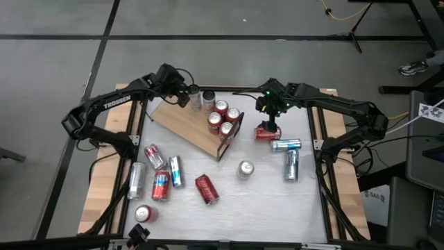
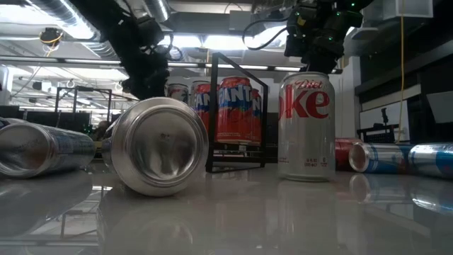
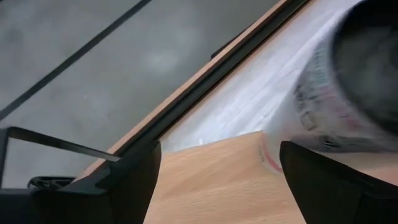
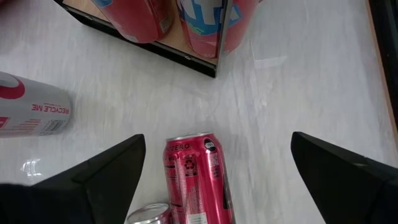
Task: Pick and place cans onto a shelf
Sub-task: Put the right pink and white soda can on the shelf aligned with the other right pink and white soda can, then put the pink and white soda can on the shelf aligned with the other right pink and white soda can
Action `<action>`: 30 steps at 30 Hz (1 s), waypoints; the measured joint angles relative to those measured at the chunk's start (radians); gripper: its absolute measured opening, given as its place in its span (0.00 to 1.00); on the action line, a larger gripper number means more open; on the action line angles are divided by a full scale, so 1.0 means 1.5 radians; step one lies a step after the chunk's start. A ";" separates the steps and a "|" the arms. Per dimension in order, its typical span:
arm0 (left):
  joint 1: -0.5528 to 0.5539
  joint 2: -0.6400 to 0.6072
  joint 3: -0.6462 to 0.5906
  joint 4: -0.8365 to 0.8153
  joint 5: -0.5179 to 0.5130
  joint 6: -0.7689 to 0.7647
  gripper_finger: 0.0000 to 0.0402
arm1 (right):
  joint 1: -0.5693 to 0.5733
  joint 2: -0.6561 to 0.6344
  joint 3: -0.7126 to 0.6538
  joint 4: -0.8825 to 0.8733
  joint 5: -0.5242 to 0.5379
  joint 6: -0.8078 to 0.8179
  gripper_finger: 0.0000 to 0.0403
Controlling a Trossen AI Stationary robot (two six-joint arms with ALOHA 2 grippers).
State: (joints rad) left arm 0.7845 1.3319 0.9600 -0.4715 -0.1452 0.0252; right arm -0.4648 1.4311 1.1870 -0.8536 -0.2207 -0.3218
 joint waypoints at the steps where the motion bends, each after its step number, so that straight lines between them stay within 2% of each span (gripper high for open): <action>1: 0.001 0.006 0.000 0.000 -0.001 -0.004 0.80 | 0.000 0.000 0.000 0.000 0.000 0.000 0.97; 8: 0.000 0.038 0.000 0.031 0.038 -0.015 0.80 | 0.000 0.000 0.000 0.000 0.000 0.000 0.97; 20: -0.001 0.040 0.000 0.054 0.037 -0.011 0.80 | 0.000 0.000 0.000 0.000 0.000 0.000 0.97; 30: 0.001 -0.034 0.000 0.007 0.016 0.015 0.80 | 0.000 0.000 0.000 0.000 0.000 0.000 0.97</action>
State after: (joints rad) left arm 0.7854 1.2809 0.9600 -0.4611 -0.1207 0.0473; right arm -0.4652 1.4311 1.1870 -0.8536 -0.2207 -0.3222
